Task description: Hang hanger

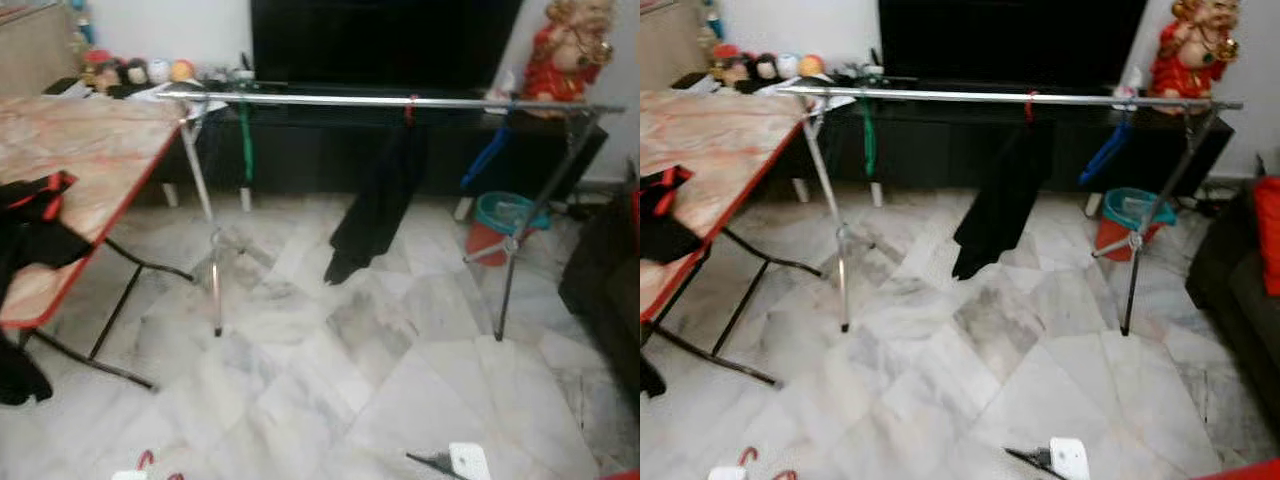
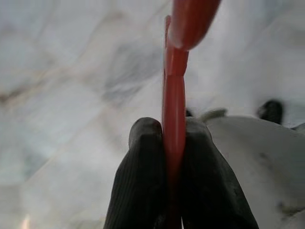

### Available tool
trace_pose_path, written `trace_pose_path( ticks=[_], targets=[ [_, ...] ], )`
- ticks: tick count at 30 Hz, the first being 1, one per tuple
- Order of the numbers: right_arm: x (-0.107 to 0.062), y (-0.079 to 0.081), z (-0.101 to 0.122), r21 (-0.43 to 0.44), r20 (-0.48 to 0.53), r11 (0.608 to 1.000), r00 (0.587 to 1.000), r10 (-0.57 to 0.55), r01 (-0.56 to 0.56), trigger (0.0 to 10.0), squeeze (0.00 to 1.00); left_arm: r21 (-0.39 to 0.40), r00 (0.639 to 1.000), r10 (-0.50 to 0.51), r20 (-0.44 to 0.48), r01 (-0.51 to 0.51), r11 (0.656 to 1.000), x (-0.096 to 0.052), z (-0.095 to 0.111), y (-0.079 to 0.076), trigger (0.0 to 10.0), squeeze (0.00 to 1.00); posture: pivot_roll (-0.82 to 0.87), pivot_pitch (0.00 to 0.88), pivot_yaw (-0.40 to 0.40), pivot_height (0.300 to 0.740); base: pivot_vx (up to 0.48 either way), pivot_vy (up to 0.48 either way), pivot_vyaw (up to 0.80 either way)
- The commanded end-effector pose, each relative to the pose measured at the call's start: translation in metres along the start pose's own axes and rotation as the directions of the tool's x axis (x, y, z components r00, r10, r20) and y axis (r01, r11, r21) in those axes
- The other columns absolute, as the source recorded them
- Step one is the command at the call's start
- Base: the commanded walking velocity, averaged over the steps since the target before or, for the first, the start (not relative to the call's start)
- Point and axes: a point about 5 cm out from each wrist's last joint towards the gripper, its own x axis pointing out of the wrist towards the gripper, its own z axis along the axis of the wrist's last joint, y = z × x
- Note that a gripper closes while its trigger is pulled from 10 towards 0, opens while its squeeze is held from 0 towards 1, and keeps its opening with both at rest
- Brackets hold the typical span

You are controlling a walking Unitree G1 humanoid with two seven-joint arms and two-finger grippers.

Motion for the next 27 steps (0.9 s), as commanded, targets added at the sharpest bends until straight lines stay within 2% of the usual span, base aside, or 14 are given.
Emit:
trace_pose_path(
  ticks=[1,3,8,27],
  targets=[
    [0.0007,0.0059,0.0057,0.005,0.015,1.0,1.0,0.013,-0.013,10.0,0.0,0.022,0.999,0.026,-0.021,-0.026,0.999,-0.0026,-0.0039,0.01,10.0,0.0,-0.07,0.0,-0.037,0.732,0.285,0.0,0.0],
    [0.0007,0.0061,0.0054,0.005,0.009,1.0,1.0,0.013,-0.013,10.0,0.0,0.023,0.999,0.026,-0.02,-0.026,0.999,-0.0026,-0.0036,0.0101,10.0,0.0,-0.07,0.0,-0.037,0.732,0.281,0.0,0.0],
    [0.0007,0.006,0.0054,0.001,0.006,1.0,1.0,0.014,-0.014,10.0,0.0,0.028,0.999,0.024,-0.02,-0.024,0.999,-0.0026,-0.0034,0.0101,10.0,0.0,-0.07,0.0,-0.037,0.732,0.282,0.0,-0.78],
    [0.0008,0.0056,0.0057,-0.004,0.008,1.0,1.0,0.006,-0.006,10.0,0.0,0.045,1.0,0.016,-0.016,-0.015,0.999,-0.0026,-0.0025,0.0099,10.0,0.0,-0.07,0.0,-0.037,0.732,0.284,0.0,0.0]
  ],
)
